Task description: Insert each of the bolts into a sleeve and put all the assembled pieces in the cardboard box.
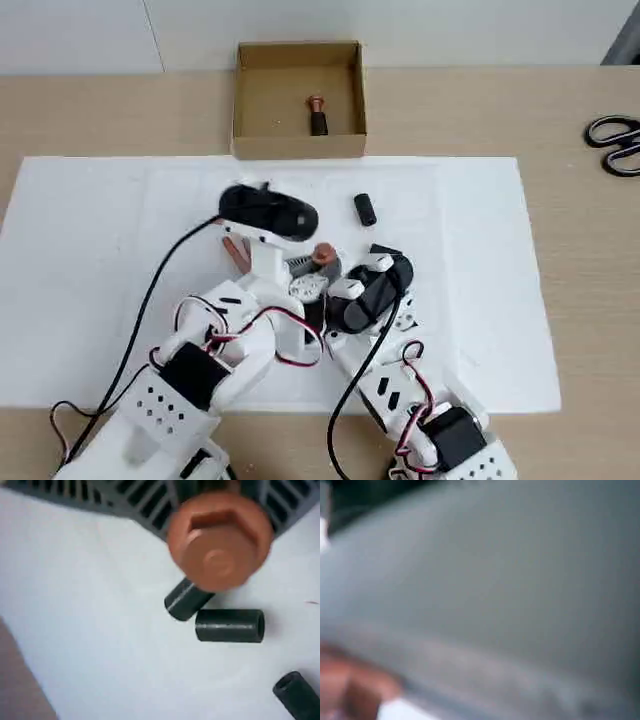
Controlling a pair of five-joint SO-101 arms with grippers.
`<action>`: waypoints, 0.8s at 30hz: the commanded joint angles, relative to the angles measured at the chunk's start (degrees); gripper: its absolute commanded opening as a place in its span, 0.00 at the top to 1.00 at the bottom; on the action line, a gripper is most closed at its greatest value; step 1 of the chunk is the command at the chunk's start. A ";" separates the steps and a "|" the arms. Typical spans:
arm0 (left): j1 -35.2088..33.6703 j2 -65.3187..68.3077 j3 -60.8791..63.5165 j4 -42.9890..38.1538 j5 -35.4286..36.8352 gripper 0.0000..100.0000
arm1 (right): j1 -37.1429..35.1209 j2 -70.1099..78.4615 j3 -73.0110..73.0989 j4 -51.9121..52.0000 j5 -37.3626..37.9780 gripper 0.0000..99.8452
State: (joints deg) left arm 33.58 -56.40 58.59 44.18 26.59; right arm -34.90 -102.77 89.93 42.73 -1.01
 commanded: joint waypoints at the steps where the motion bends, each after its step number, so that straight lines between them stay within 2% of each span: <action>1: 0.44 -0.97 0.31 0.18 -2.37 0.99 | -0.13 -1.01 -3.08 -1.10 -0.70 1.00; 5: 0.88 -1.05 0.13 0.18 -2.46 0.99 | -0.13 -1.01 -3.08 -1.10 -0.70 1.00; 7: 0.88 -1.05 -0.13 0.70 -2.46 0.95 | -0.13 -1.01 -3.08 -1.10 -0.70 1.00; 12: 0.44 -1.05 -5.05 10.11 -2.37 0.81 | -0.13 -1.01 -3.08 -1.10 -0.70 1.00; 18: -1.05 -1.32 -10.24 20.13 -3.25 0.79 | -0.13 -1.01 -2.81 -1.10 -0.70 1.00; 21: -3.87 -1.49 -12.09 24.44 -9.32 0.79 | -0.13 -0.84 -2.81 -1.10 -0.70 1.00; 24: -11.78 -1.58 -15.69 28.31 -18.37 0.79 | 0.13 -0.75 -2.73 -1.10 -0.62 1.00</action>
State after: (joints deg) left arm 27.60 -56.84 47.87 69.67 15.25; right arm -34.90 -102.68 89.93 42.73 -1.01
